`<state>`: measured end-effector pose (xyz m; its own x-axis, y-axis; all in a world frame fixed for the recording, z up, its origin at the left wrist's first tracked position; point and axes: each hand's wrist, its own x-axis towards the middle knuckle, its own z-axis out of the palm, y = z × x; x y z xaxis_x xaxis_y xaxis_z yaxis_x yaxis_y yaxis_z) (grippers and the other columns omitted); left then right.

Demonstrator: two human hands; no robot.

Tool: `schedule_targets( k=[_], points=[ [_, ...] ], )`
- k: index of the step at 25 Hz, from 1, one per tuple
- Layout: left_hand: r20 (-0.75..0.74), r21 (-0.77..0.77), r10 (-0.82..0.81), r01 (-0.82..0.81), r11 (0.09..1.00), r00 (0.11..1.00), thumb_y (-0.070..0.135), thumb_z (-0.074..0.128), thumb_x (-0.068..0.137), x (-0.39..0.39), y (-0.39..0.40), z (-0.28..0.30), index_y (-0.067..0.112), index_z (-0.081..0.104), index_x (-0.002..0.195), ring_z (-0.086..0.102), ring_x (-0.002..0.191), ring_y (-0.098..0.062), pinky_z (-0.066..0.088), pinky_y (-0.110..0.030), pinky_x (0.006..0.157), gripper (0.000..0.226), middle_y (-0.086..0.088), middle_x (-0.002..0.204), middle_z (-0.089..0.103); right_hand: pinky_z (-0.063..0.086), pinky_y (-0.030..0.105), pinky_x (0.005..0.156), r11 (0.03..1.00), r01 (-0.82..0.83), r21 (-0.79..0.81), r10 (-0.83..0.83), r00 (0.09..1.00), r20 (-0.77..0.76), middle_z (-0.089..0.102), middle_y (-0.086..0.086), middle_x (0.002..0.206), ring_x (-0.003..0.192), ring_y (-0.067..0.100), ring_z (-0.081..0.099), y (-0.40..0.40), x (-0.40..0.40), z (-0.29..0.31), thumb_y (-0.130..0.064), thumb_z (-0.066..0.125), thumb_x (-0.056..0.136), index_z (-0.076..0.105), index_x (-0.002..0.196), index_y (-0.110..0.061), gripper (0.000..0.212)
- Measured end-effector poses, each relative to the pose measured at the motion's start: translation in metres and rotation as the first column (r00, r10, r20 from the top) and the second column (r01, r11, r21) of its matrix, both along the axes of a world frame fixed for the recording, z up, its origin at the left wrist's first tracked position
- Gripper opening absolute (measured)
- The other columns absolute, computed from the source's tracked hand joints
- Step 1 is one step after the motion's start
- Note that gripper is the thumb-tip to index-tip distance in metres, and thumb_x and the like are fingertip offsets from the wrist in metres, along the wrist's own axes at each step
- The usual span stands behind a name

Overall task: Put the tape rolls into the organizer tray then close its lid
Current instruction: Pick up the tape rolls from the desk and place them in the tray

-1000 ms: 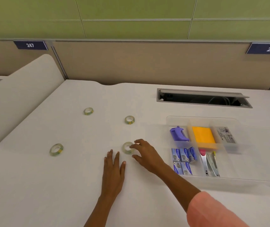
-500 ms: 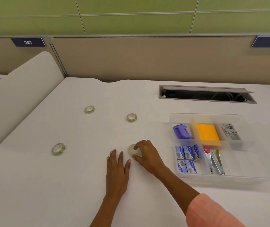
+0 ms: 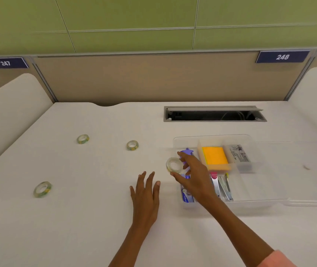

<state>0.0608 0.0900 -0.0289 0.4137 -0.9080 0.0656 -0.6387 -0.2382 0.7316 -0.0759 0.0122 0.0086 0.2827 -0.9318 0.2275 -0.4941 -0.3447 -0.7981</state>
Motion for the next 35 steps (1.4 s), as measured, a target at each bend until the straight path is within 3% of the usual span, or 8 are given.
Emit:
schedule_targets(
  k=[4,8,11,13,16,19,25,35],
  points=[
    [-0.048,-0.025,-0.12,0.119,0.993,0.992,0.035,0.034,0.095,-0.038,-0.007,0.002,0.03,0.03,0.137,0.01,0.143,-0.01,-0.003,-0.042,0.118,0.043,0.006,0.15,0.03,0.046,0.017,0.065,0.983,0.17,-0.068,-0.171,0.985,-0.006,0.062,0.005,0.11,0.079,0.013,0.055,-0.014,-0.073,0.009,-0.025,0.076,0.074,0.052,0.123,-0.019,0.055],
    [-0.013,0.019,-0.121,0.121,0.992,0.993,0.036,0.035,0.094,-0.057,-0.012,0.0,0.029,0.025,0.139,0.011,0.143,-0.013,0.0,-0.043,0.117,0.047,0.002,0.15,0.033,0.052,0.035,0.073,0.932,0.361,-0.031,-0.362,0.931,-0.055,0.06,0.014,0.117,0.085,0.019,0.055,-0.024,-0.134,0.001,-0.02,0.075,0.075,0.052,0.125,-0.015,0.055],
    [0.002,0.049,-0.107,0.106,0.993,0.994,0.035,0.034,0.095,-0.059,-0.012,-0.004,0.03,0.02,0.14,0.013,0.143,-0.016,0.004,-0.045,0.117,0.048,0.0,0.15,0.033,0.052,0.041,0.077,0.905,0.424,0.036,-0.419,0.903,-0.098,0.061,0.017,0.116,0.088,0.026,0.058,-0.028,-0.164,-0.01,-0.017,0.076,0.074,0.053,0.123,-0.013,0.054],
    [-0.003,0.046,-0.11,0.11,0.993,0.994,0.034,0.033,0.095,-0.059,-0.012,-0.005,0.031,0.02,0.14,0.013,0.143,-0.017,0.006,-0.046,0.118,0.048,-0.001,0.149,0.034,0.05,0.044,0.08,0.895,0.437,0.087,-0.422,0.895,-0.145,0.063,0.018,0.112,0.091,0.033,0.059,-0.03,-0.173,-0.016,-0.016,0.076,0.073,0.057,0.116,-0.012,0.048],
    [-0.011,0.042,-0.1,0.1,0.994,0.995,0.034,0.033,0.095,-0.061,-0.013,-0.006,0.033,0.018,0.14,0.014,0.143,-0.017,0.009,-0.045,0.118,0.047,-0.002,0.149,0.033,0.042,0.034,0.071,0.887,0.434,0.16,-0.393,0.89,-0.232,0.066,0.019,0.104,0.091,0.036,0.061,-0.033,-0.173,-0.022,-0.013,0.076,0.072,0.059,0.1,-0.007,0.033],
    [-0.015,0.051,-0.1,0.101,0.994,0.995,0.034,0.032,0.095,-0.06,-0.012,-0.007,0.034,0.016,0.14,0.014,0.143,-0.017,0.009,-0.046,0.118,0.048,-0.002,0.149,0.035,0.035,0.028,0.068,0.882,0.442,0.165,-0.382,0.874,-0.302,0.067,0.019,0.104,0.09,0.036,0.061,-0.034,-0.169,-0.025,-0.012,0.074,0.075,0.058,0.095,-0.004,0.027],
    [-0.015,0.066,-0.094,0.095,0.993,0.995,0.034,0.032,0.095,-0.061,-0.012,-0.008,0.039,0.012,0.136,0.013,0.143,-0.016,0.008,-0.046,0.118,0.046,-0.002,0.149,0.034,0.043,0.032,0.072,0.883,0.439,0.163,-0.352,0.852,-0.388,0.068,0.021,0.104,0.091,0.036,0.062,-0.036,-0.165,-0.026,-0.01,0.069,0.08,0.062,0.098,-0.005,0.02],
    [-0.031,0.056,-0.114,0.116,0.992,0.993,0.038,0.029,0.094,-0.059,-0.011,-0.009,0.036,0.014,0.14,0.009,0.144,-0.014,0.006,-0.043,0.117,0.049,-0.001,0.149,0.035,0.049,0.038,0.078,0.894,0.418,0.164,-0.297,0.824,-0.482,0.066,0.02,0.112,0.098,0.038,0.062,-0.036,-0.164,-0.027,-0.008,0.062,0.083,0.062,0.11,-0.012,0.027]
  ],
)
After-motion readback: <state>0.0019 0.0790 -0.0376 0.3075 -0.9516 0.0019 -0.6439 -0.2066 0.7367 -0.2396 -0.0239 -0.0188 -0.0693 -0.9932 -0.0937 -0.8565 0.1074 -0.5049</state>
